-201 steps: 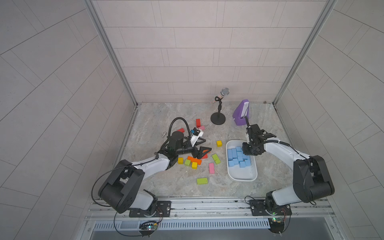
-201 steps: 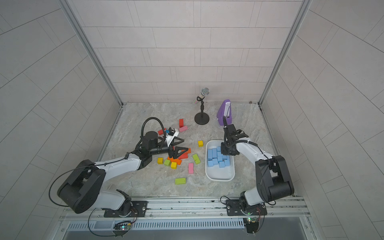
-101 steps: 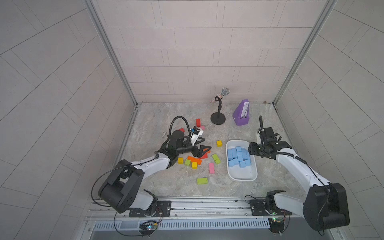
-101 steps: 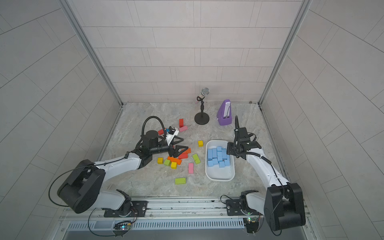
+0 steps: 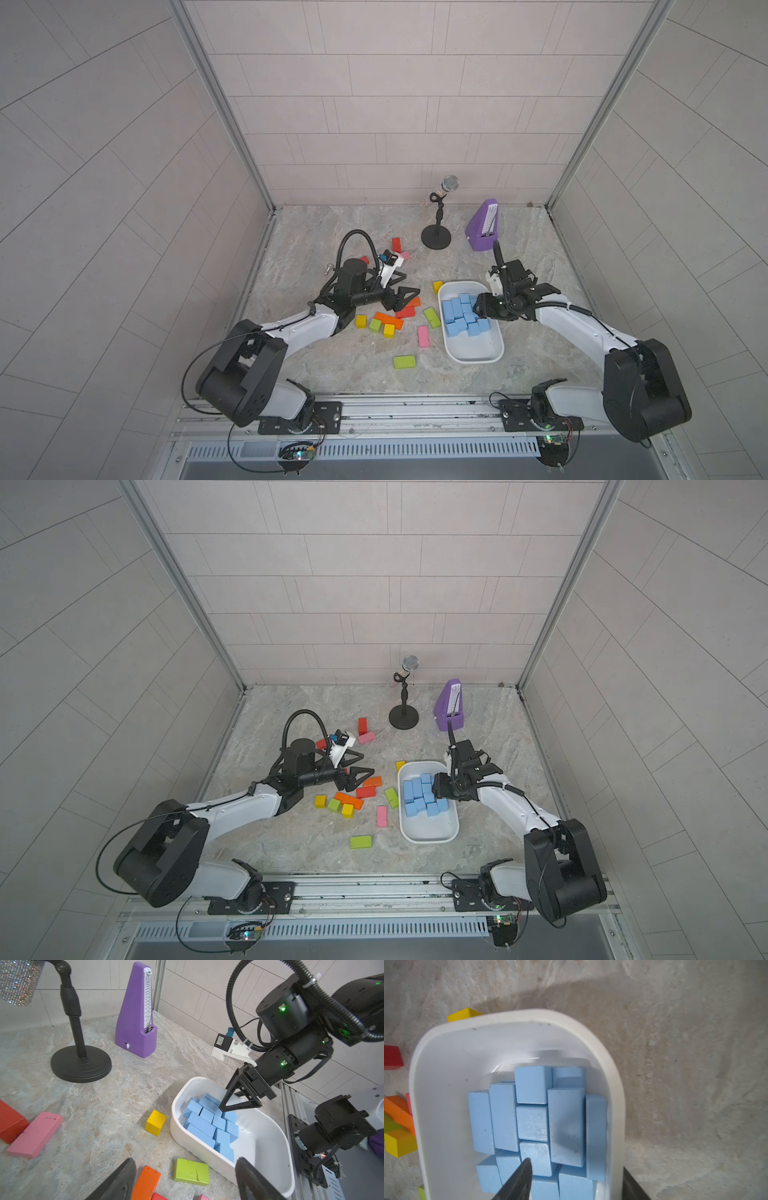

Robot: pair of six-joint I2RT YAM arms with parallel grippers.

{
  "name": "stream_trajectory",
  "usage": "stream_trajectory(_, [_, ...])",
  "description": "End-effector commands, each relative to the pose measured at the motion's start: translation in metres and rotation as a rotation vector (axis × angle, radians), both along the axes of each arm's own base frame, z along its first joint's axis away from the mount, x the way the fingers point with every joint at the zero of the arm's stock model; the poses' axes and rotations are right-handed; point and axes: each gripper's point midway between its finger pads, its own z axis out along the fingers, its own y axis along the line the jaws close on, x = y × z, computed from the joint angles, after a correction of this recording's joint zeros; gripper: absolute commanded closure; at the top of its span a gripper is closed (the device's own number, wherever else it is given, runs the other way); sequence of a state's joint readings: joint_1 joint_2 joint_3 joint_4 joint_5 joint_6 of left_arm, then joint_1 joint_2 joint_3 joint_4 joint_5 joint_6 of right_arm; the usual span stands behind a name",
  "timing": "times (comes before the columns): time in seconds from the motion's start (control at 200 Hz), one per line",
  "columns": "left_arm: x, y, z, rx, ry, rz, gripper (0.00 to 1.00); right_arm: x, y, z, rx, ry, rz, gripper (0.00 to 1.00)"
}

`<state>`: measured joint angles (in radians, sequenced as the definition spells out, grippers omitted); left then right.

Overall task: Pick out the blue building blocks
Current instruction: Move the storage box to the center of the board, then reset both arms

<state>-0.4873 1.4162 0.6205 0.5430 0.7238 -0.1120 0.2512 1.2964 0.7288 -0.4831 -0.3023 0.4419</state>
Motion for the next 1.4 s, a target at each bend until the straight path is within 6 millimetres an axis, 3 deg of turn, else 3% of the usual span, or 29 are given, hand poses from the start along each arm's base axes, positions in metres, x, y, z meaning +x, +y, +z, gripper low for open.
stream_trajectory(0.0, [0.012,0.009,0.021,-0.022,-0.034,0.043,0.20,0.008,0.019,0.011,0.046,-0.034,-0.019,0.40])
stream_trajectory(0.175, [0.025,0.025,0.029,-0.030,-0.036,0.098,0.20,0.008,0.028,0.023,0.067,-0.077,-0.022,0.40])
stream_trajectory(0.355, [0.046,0.061,0.044,-0.031,-0.053,0.208,0.18,0.022,-0.006,0.052,-0.010,-0.223,-0.079,0.37])
stream_trajectory(0.39, [0.052,0.073,0.047,-0.028,-0.052,0.245,0.17,0.027,-0.015,0.059,-0.033,-0.266,-0.086,0.30])
stream_trajectory(0.4, [0.055,0.077,0.047,-0.026,-0.049,0.257,0.16,0.028,-0.018,0.061,-0.039,-0.277,-0.090,0.22])
stream_trajectory(0.41, [0.057,0.081,0.048,-0.025,-0.048,0.269,0.16,0.030,-0.020,0.064,-0.044,-0.290,-0.092,0.07])
stream_trajectory(0.42, [0.059,0.085,0.048,-0.022,-0.048,0.281,0.16,0.032,-0.023,0.066,-0.048,-0.304,-0.097,0.01])
stream_trajectory(0.515, [0.077,0.129,0.048,0.006,-0.044,0.419,0.14,0.048,-0.053,0.083,-0.099,-0.414,-0.155,0.00])
stream_trajectory(0.55, [0.082,0.147,0.046,0.024,-0.046,0.474,0.03,0.054,-0.065,0.086,-0.112,-0.449,-0.183,0.00])
stream_trajectory(0.695, [0.085,0.209,0.020,0.139,-0.015,0.667,0.00,0.073,-0.111,0.084,-0.142,-0.552,-0.301,0.00])
stream_trajectory(0.735, [0.083,0.224,0.008,0.171,0.003,0.728,0.00,0.072,-0.121,0.068,-0.135,-0.545,-0.331,0.00])
stream_trajectory(0.861, [0.077,0.255,-0.025,0.293,-0.007,0.853,0.00,0.077,-0.142,0.052,-0.114,-0.578,-0.422,0.00])
stream_trajectory(1.011, [0.075,0.273,-0.056,0.345,-0.053,0.945,0.00,0.087,-0.153,0.056,-0.161,-0.634,-0.428,0.00])
stream_trajectory(1.181, [0.084,0.274,-0.057,0.350,-0.134,1.028,0.00,0.090,-0.157,0.051,-0.227,-0.736,-0.388,0.00])
stream_trajectory(1.246, [0.088,0.265,-0.074,0.414,-0.187,1.038,0.00,0.092,-0.159,0.044,-0.240,-0.763,-0.388,0.00])
stream_trajectory(1.306, [0.095,0.285,-0.074,0.383,-0.233,1.189,0.00,0.095,-0.159,0.040,-0.243,-0.775,-0.384,0.00])
stream_trajectory(1.391, [0.092,0.306,-0.082,0.485,-0.054,1.285,0.00,0.104,-0.155,0.041,-0.247,-0.770,-0.344,0.01])
